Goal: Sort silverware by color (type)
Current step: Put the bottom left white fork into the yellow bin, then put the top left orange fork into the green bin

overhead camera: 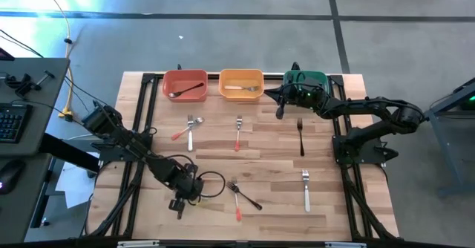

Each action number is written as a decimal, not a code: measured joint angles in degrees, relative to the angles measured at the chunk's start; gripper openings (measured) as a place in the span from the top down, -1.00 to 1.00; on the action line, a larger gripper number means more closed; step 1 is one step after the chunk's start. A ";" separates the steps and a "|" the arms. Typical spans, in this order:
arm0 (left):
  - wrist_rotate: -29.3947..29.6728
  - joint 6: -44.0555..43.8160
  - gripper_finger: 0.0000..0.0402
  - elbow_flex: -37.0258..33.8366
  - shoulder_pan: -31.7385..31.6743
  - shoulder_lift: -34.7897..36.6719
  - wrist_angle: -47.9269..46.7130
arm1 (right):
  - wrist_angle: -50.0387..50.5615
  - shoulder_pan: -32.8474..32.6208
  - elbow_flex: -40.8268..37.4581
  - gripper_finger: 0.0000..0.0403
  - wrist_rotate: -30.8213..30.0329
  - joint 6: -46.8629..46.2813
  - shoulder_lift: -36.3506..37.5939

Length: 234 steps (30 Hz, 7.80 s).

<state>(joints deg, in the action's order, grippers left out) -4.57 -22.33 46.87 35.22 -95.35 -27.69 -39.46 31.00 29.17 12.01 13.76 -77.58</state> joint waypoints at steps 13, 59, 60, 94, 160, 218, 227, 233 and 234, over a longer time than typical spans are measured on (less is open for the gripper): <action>2.57 8.46 0.90 9.40 -1.20 0.53 -19.25 | 0.34 0.00 0.00 0.97 -0.04 0.13 0.00; 7.54 51.96 0.94 44.75 -68.51 -21.06 4.92 | 1.20 0.11 0.02 0.97 -0.12 0.87 -0.02; 7.53 51.98 0.94 44.94 -68.86 -21.84 4.87 | 1.20 0.11 0.02 0.97 -0.13 0.87 -0.02; 7.82 50.96 0.98 41.90 -70.86 -14.99 -8.49 | 3.67 0.11 0.02 0.97 -0.10 1.73 -0.02; 11.34 23.70 0.39 -5.62 -58.83 9.53 -15.65 | 5.99 -6.69 0.02 0.97 -0.09 1.31 -0.02; 11.60 32.11 0.99 -3.10 -63.10 12.57 -20.21 | 6.88 -6.69 0.02 0.97 -0.09 1.73 -0.04; 10.86 32.03 0.93 -3.05 -62.97 17.72 -22.26 | 6.87 -6.69 0.02 0.97 -0.09 1.73 -0.04; 10.64 33.59 0.68 -3.03 -62.07 13.88 -22.03 | 6.86 -6.69 0.02 0.97 -0.09 1.73 -0.04; 10.65 33.60 0.64 -3.03 -62.07 12.92 -21.97 | 6.86 -6.69 0.02 0.97 -0.09 1.73 -0.04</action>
<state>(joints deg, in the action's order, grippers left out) 6.08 11.27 43.83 -26.85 -82.43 -49.67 -32.60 24.32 29.19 11.92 15.49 -77.62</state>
